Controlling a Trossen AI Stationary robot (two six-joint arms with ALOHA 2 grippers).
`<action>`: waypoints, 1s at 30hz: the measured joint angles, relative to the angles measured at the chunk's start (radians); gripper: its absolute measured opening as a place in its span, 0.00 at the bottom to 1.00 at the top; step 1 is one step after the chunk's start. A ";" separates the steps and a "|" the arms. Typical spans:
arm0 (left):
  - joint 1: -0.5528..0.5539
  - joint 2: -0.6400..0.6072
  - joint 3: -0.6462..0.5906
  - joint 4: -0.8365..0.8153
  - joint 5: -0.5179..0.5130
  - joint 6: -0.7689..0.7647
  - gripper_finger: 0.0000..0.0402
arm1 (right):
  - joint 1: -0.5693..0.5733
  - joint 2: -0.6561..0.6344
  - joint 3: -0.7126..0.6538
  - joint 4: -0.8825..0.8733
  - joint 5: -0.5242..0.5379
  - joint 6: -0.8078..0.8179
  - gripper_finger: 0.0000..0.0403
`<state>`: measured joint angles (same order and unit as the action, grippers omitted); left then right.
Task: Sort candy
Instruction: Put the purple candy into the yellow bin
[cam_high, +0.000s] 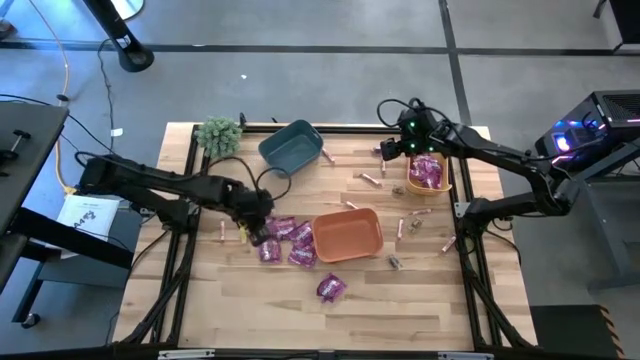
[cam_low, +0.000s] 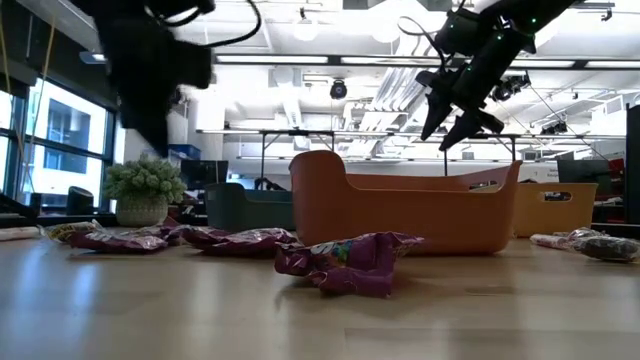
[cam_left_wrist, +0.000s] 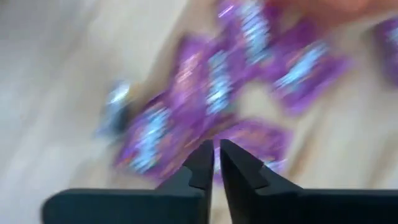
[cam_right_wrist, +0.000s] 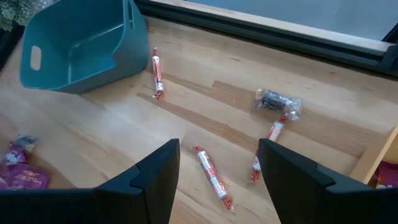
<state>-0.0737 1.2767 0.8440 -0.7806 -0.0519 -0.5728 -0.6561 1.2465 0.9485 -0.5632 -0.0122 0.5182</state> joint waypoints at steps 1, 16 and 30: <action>-0.001 0.001 0.000 -0.030 -0.026 0.006 0.10 | 0.004 0.000 0.000 0.000 0.015 0.000 0.53; 0.024 0.217 -0.102 0.117 -0.029 0.169 0.63 | 0.035 0.000 0.000 0.003 0.087 0.027 0.53; -0.003 0.233 -0.051 0.102 -0.101 0.103 0.10 | 0.035 0.000 0.000 0.007 0.095 0.043 0.53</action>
<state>-0.0768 1.5101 0.7925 -0.6785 -0.1529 -0.4695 -0.6209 1.2465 0.9485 -0.5564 0.0830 0.5610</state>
